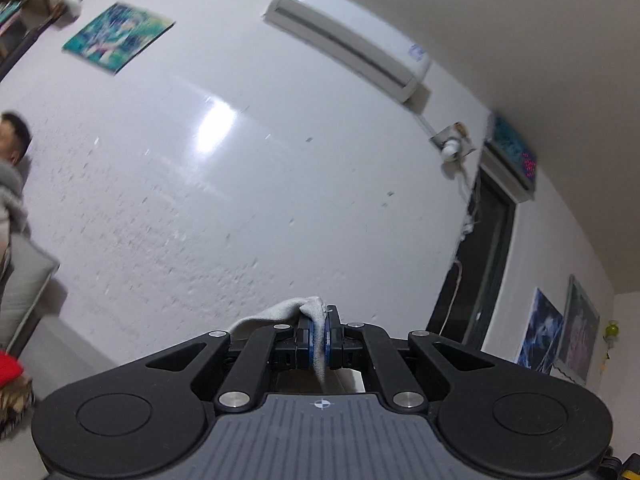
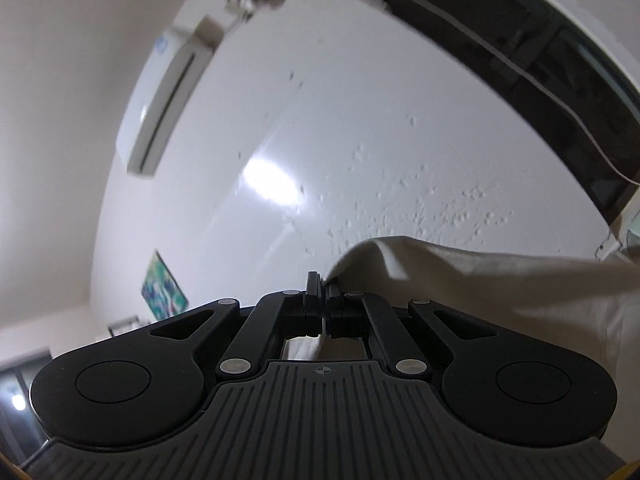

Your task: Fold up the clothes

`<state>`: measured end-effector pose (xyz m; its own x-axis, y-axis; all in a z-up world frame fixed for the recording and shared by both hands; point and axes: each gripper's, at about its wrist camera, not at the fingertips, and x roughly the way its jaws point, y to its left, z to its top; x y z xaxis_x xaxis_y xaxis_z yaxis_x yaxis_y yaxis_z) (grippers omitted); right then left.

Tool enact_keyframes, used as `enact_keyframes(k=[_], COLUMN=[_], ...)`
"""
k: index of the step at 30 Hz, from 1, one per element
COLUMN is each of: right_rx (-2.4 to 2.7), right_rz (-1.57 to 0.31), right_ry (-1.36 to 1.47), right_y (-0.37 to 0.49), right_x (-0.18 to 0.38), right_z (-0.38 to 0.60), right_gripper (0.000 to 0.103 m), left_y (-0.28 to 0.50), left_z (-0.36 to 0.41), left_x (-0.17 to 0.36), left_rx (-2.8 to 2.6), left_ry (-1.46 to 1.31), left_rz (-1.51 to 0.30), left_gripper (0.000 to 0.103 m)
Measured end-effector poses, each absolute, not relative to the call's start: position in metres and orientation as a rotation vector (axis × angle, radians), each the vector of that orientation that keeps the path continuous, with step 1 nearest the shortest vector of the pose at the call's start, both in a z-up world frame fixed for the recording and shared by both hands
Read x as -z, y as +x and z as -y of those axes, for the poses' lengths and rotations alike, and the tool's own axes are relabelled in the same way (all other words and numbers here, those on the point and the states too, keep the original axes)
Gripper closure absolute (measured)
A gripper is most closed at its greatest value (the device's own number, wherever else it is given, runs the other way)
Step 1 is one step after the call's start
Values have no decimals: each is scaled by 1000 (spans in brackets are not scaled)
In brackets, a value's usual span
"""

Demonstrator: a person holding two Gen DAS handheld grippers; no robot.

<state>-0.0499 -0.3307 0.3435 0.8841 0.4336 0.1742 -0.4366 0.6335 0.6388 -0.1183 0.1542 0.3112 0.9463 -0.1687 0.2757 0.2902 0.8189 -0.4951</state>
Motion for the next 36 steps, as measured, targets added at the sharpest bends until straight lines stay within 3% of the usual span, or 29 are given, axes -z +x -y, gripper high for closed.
enact_keyframes(k=[3, 8, 12, 14, 18, 21, 30, 36], right_rx=[-434, -254, -199, -179, -196, -204, -128, -86], right_rz=[-152, -515, -496, -471, -374, -412, -721, -849], right_ry=[689, 646, 629, 622, 608, 614, 752, 744], right_y=[34, 187, 248, 275, 286, 286, 289, 246], right_x=[-316, -226, -226, -229, -264, -238, -59, 4], right_z=[298, 245, 237, 235, 262, 273, 276, 269], right_gripper=[102, 102, 102, 102, 102, 102, 102, 102], left_y=[-67, 88, 173, 191, 205, 208, 204, 162], left_z=[-169, -207, -214, -213, -206, -199, -192, -199], left_x=[-294, -205, -157, -172, -219, -216, -72, -8], left_rx=[168, 31, -55, -40, 47, 67, -19, -74], left_ry=[-590, -729, -751, -739, -717, -693, -776, -815], left_rz=[93, -365, -504, -445, -279, -254, -492, -610], left_gripper=[101, 101, 101, 101, 101, 101, 101, 101])
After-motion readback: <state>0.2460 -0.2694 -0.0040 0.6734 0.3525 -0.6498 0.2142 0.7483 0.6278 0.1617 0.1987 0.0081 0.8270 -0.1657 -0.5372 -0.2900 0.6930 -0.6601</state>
